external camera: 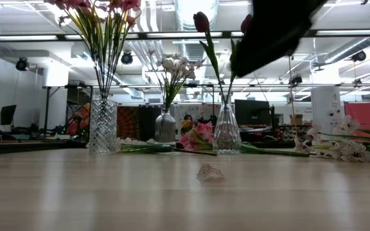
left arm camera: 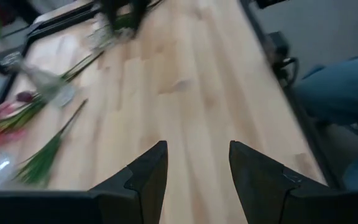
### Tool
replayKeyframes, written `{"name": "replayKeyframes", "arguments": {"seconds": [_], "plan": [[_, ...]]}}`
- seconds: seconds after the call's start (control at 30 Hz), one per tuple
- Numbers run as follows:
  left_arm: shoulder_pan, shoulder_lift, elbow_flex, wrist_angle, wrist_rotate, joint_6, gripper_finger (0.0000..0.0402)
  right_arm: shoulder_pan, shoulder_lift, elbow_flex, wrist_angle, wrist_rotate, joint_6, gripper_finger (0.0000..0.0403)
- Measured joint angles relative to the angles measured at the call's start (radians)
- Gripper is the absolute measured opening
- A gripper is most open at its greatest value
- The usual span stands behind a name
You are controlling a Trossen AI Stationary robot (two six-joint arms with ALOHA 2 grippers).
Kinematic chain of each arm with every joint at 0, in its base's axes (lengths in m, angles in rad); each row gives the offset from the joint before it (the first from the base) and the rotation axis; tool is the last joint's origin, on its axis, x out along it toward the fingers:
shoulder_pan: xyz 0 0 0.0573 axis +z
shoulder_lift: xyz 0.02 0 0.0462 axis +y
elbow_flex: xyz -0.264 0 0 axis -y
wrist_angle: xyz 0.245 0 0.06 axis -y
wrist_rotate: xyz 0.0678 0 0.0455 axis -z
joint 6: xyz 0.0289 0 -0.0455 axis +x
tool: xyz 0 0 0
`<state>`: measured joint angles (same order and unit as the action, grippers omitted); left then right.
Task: Sort flowers into vase by color
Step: Put the top white flower into the top transparent vase
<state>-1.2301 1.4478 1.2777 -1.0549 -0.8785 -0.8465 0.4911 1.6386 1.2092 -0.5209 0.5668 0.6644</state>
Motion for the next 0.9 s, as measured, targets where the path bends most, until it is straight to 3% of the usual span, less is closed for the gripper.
{"name": "replayKeyframes", "arguments": {"seconds": [0.13, 0.23, 0.33, 0.5, 0.6, 0.73, 0.9], "plan": [[0.000, 0.005, -0.087, 0.278, -0.007, 0.139, 0.0152, -0.078, 0.000, -0.111, 0.333, 0.028, -0.161, 0.0192], [0.002, 0.005, -0.164, 0.490, -0.073, 0.232, 0.0143, -0.144, 0.000, -0.182, 0.540, 0.057, -0.264, 0.0192], [0.006, 0.005, -0.227, 0.599, -0.143, 0.248, 0.0133, -0.206, 0.000, -0.223, 0.665, 0.065, -0.350, 0.0191], [0.027, -0.002, -0.281, 0.634, -0.260, 0.205, 0.0122, -0.274, 0.006, -0.291, 0.771, 0.069, -0.374, 0.0191], [0.050, -0.003, -0.286, 0.634, -0.280, 0.190, 0.0117, -0.297, 0.036, -0.318, 0.856, 0.089, -0.402, 0.0191], [0.080, -0.003, -0.286, 0.635, -0.318, 0.189, 0.0113, -0.304, 0.127, -0.330, 0.976, 0.100, -0.457, 0.0191], [0.122, -0.003, -0.286, 0.632, -0.319, 0.187, 0.0111, -0.310, 0.257, -0.295, 1.063, 0.187, -0.511, 0.0191]]}}
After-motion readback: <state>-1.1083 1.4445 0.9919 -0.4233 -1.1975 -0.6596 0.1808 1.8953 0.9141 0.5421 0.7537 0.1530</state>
